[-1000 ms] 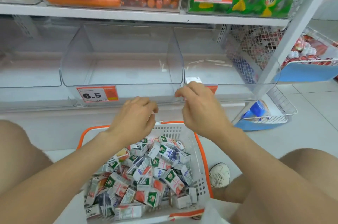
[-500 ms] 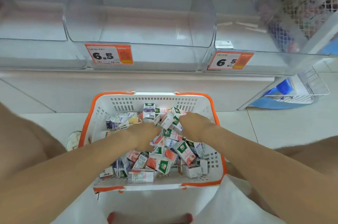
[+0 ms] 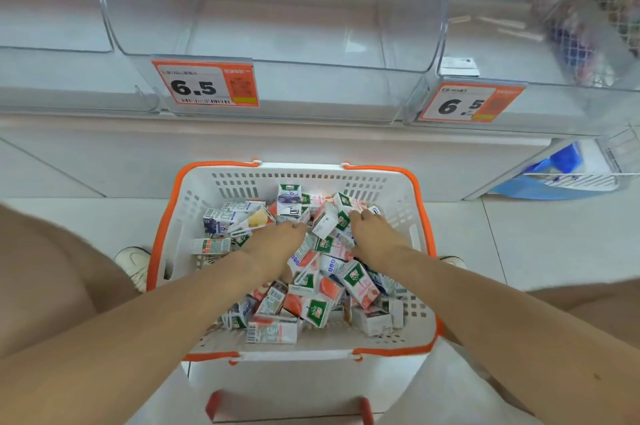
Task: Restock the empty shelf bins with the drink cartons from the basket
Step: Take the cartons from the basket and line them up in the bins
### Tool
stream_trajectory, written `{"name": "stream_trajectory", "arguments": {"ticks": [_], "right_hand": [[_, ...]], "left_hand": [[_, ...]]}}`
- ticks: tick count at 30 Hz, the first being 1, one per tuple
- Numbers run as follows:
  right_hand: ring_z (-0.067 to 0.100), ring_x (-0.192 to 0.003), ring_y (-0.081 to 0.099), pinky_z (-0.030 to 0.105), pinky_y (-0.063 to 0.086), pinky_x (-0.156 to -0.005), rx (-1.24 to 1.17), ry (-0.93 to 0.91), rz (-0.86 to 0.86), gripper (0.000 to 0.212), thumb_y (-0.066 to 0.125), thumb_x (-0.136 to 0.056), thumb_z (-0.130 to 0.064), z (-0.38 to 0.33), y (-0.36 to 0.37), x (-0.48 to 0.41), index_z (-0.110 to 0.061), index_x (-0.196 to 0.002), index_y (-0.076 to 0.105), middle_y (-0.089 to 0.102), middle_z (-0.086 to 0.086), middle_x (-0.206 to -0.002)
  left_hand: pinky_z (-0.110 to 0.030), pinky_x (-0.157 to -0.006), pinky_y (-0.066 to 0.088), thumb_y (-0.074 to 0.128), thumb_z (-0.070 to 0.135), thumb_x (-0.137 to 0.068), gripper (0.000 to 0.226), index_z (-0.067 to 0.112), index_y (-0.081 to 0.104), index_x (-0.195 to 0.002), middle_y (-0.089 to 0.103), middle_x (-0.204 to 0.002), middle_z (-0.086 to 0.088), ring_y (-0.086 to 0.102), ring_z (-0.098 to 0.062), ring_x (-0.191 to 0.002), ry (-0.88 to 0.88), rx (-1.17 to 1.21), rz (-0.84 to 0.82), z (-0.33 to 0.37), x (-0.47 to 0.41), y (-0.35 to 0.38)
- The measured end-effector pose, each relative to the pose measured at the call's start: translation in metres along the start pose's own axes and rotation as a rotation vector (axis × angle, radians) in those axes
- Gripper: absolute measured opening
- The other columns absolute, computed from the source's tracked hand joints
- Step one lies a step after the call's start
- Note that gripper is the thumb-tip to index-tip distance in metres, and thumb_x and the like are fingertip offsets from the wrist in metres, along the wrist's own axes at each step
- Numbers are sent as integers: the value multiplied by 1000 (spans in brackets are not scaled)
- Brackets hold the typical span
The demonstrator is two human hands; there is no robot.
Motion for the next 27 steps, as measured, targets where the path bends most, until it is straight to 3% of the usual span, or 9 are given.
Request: {"name": "stream_trajectory", "arguments": {"ticks": [3, 6, 9, 12, 15, 18, 22, 25, 27], "right_hand": [[34, -114, 55, 41, 54, -86, -14, 30, 2, 49, 74, -88, -14, -2, -3, 2, -6, -127, 44, 57, 15, -116], [21, -87, 56, 31, 44, -64, -87, 102, -67, 37, 73, -84, -19, -3, -22, 10, -7, -111, 50, 51, 5, -95], [14, -67, 49, 26, 37, -50, -327, 242, -143, 24, 69, -83, -17, 3, -35, 20, -11, -94, 49, 50, 2, -81], [19, -70, 58, 24, 53, -49, -714, 355, -186, 20, 71, -86, -8, 8, -49, 33, -10, -86, 51, 50, 7, -77], [26, -92, 70, 35, 66, -77, -1107, 341, -173, 29, 77, -87, -1, -1, -75, 50, -6, -106, 57, 63, 15, -105], [36, -103, 74, 38, 66, -77, -1358, 203, -144, 72, 77, -83, 8, -21, -108, 69, -23, -139, 44, 69, 22, -122], [24, -59, 62, 37, 58, -64, -1132, -5, 134, 65, 73, -78, 8, -41, -156, 101, -28, -125, 47, 64, 7, -78], [27, -72, 73, 48, 64, -75, -971, -10, 370, 53, 80, -76, -13, -43, -184, 120, -28, -116, 48, 67, -4, -86], [13, -78, 71, 46, 61, -79, -874, -35, 474, 55, 83, -75, -24, -43, -200, 130, -27, -116, 47, 69, -11, -92]], "left_hand": [[-35, -72, 47, 89, 25, -82, 52, 11, 50, -114, 55, -100, -6, 63, -29, -100, -39, 46, 30, -1, 5, 1], [-32, -58, 43, 83, 24, -81, 40, 15, 47, -94, 52, -92, -2, 58, -22, -84, -90, 116, 41, -5, 10, 1], [-41, -72, 60, 75, 30, -78, 44, 15, 62, -116, 65, -106, -5, 64, -21, -90, -123, 233, 87, -15, 16, -9], [-38, -73, 58, 65, 34, -91, 34, 6, 69, -111, 72, -108, -12, 68, -25, -87, -153, 366, 120, -24, 24, -33], [-31, -76, 48, 62, 39, -100, 39, 13, 64, -129, 65, -106, -2, 64, -22, -90, -121, 554, 121, -23, 39, -69], [-40, -78, 57, 69, 32, -98, 34, 18, 63, -129, 64, -96, -7, 69, -27, -80, -48, 763, 162, -16, 60, -103], [-41, -75, 58, 78, 25, -90, 27, 23, 67, -115, 66, -104, -2, 67, -19, -78, -5, 931, 373, -10, 86, -140], [-37, -86, 57, 80, 23, -88, 18, 24, 73, -105, 76, -102, 2, 72, -17, -95, 42, 1007, 545, -6, 100, -163], [-32, -77, 55, 79, 18, -93, 12, 21, 76, -104, 78, -99, -2, 70, -11, -84, 121, 1069, 624, 3, 111, -177]]}}
Point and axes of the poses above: each hand's wrist, its own x-axis away from the middle knuckle, its own y-axis out of the palm, z = x × y, the point moved 4 cm from there along -x, towards the middle knuckle
